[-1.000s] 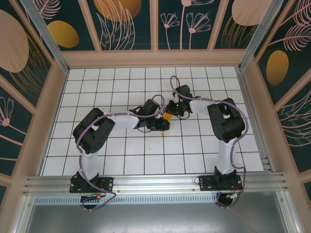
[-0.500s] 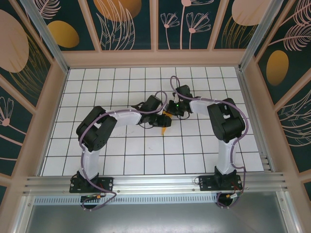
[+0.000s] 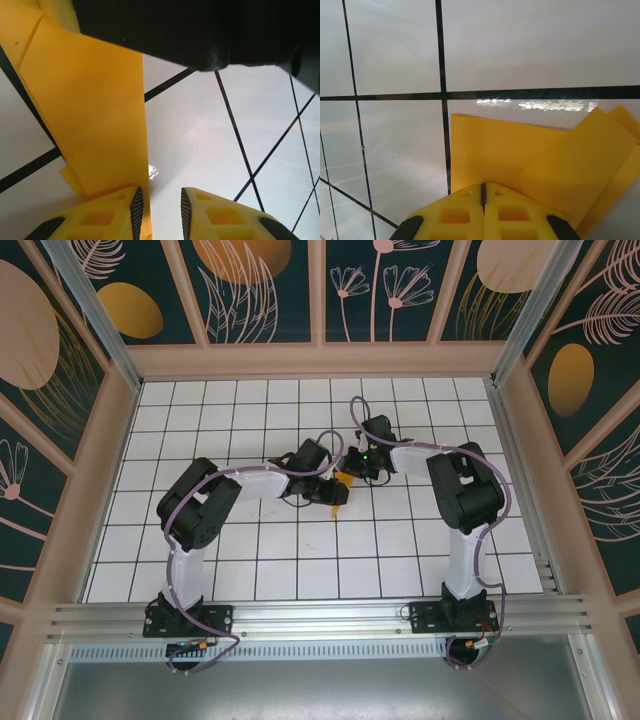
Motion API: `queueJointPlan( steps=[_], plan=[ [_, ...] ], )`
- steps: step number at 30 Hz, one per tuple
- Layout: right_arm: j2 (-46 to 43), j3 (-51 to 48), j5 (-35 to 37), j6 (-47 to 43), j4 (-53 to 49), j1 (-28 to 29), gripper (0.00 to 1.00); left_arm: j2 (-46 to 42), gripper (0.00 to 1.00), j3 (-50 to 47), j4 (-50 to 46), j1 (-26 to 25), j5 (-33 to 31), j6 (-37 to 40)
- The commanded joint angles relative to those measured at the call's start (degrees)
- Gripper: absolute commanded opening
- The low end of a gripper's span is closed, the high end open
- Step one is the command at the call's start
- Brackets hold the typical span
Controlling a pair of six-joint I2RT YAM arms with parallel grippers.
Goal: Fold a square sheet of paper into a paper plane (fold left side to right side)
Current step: Fold the wing for the fifth time at the center of the table.
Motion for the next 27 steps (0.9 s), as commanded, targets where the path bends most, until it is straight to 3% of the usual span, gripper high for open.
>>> queueJointPlan(
  steps=[1, 11, 27],
  plan=[
    [1.83, -0.71, 3.83, 0.54, -1.99, -0.38, 0.01, 0.73, 0.30, -2.72, -6.37, -2.02, 2.72, 5.00],
    [1.93, -0.36, 4.09, 0.52, -2.56, -0.36, 0.01, -0.25, 0.30, -4.61, -9.27, -3.67, 0.70, 8.07],
    [2.49, -0.10, 4.00, 0.54, -2.75, -0.34, 0.01, -4.47, 0.30, -10.40, -8.42, -5.49, 3.12, 8.98]
  ],
)
